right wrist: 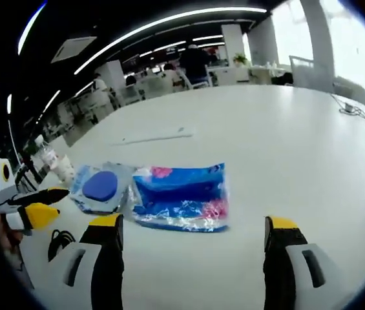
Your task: Arrange the tabletop items into an orderly group along one side of the table until the central work area is clear of visible clutter.
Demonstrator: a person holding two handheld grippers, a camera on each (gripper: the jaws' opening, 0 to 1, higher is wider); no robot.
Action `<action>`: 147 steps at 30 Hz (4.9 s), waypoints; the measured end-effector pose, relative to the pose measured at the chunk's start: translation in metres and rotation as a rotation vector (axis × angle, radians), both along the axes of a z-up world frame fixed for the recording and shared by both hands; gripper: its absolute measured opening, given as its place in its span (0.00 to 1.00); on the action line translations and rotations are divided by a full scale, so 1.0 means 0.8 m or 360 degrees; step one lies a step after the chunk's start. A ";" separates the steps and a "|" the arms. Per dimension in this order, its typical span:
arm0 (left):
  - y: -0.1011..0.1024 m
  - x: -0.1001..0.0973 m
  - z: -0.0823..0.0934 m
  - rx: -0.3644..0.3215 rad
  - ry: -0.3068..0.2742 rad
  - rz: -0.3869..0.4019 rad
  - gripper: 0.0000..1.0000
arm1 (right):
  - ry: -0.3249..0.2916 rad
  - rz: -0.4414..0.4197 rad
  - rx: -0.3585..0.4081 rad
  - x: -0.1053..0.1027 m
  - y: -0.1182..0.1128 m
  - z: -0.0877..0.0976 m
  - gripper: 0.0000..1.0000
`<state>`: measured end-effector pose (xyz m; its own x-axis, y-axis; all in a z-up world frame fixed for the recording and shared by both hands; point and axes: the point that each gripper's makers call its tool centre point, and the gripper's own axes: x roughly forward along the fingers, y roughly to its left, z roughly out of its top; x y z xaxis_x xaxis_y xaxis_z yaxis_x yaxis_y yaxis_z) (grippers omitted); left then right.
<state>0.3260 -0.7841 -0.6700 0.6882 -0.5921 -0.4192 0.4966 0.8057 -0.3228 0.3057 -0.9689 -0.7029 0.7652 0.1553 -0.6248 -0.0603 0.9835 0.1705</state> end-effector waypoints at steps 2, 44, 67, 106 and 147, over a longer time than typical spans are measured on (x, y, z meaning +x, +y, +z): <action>0.011 0.000 0.004 0.0018 -0.0011 0.0013 0.77 | 0.0007 0.0018 -0.0008 -0.005 0.008 0.000 0.95; 0.142 -0.062 -0.035 0.0393 -0.0030 -0.0006 0.64 | 0.0027 0.0482 0.0103 -0.076 0.207 0.001 0.74; 0.129 -0.107 -0.073 0.0331 0.0199 -0.0069 0.20 | 0.0077 0.0572 0.0197 -0.107 0.249 -0.029 0.21; 0.124 -0.111 -0.055 0.0125 0.0322 0.0048 0.03 | 0.0041 0.0437 0.0329 -0.101 0.238 -0.006 0.00; 0.021 -0.080 -0.009 0.0011 0.0219 -0.0146 0.03 | -0.0087 0.0253 0.0277 -0.080 0.140 0.049 0.00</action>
<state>0.2619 -0.7673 -0.6771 0.5669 -0.6466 -0.5104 0.5197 0.7614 -0.3875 0.2414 -0.8571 -0.6639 0.7546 0.3780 -0.5364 -0.2257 0.9170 0.3288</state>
